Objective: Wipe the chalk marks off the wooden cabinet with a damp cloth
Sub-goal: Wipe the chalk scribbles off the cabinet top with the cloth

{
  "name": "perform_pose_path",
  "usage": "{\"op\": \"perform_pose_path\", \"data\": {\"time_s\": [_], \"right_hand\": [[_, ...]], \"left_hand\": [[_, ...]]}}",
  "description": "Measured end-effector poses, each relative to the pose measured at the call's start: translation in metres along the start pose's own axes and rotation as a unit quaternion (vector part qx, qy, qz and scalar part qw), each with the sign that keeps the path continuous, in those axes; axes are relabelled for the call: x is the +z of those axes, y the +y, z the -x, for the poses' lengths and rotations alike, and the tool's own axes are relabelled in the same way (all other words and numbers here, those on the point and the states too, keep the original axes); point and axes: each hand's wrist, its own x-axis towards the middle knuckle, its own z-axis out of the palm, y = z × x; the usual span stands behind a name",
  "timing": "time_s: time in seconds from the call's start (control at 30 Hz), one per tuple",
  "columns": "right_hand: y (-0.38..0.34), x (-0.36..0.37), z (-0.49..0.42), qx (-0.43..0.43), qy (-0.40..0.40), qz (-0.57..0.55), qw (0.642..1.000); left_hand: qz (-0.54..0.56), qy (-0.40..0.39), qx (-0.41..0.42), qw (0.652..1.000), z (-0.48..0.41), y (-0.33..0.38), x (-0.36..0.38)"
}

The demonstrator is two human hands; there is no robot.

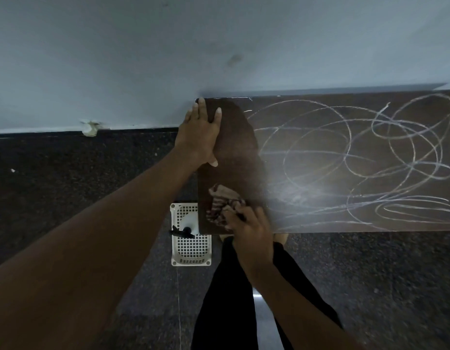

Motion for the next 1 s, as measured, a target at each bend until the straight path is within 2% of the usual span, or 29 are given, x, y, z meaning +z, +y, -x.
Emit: {"op": "perform_pose_path", "data": {"time_s": [0.13, 0.27, 0.4, 0.53, 0.7, 0.83, 0.9, 1.0], "right_hand": [[-0.036, 0.016, -0.007, -0.071, -0.047, -0.016, 0.996], [-0.048, 0.021, -0.003, -0.072, -0.058, -0.002, 0.996], [-0.03, 0.011, 0.006, -0.081, -0.046, -0.009, 0.996], [0.027, -0.007, 0.027, -0.081, -0.003, -0.032, 0.996], [0.117, -0.049, 0.051, -0.002, 0.01, 0.016, 1.0], [0.145, -0.083, 0.049, 0.038, 0.002, 0.055, 0.998], [0.139, -0.079, 0.048, 0.086, 0.012, 0.034, 0.996], [0.117, -0.063, 0.051, 0.175, 0.02, -0.057, 0.983]], "left_hand": [[-0.006, 0.002, -0.004, 1.0, 0.002, 0.001, 0.0], [-0.007, 0.008, -0.002, 1.0, 0.003, 0.003, 0.001], [0.005, 0.011, -0.004, 1.0, 0.005, 0.003, 0.005], [0.052, 0.003, 0.024, 0.998, 0.011, 0.01, 0.015], [0.082, 0.017, 0.039, 0.996, 0.03, 0.024, 0.047], [0.089, 0.03, 0.033, 0.995, 0.029, 0.024, 0.051], [0.089, 0.031, 0.035, 0.995, 0.028, 0.024, 0.051], [0.091, 0.035, 0.034, 0.995, 0.028, 0.025, 0.052]]}}
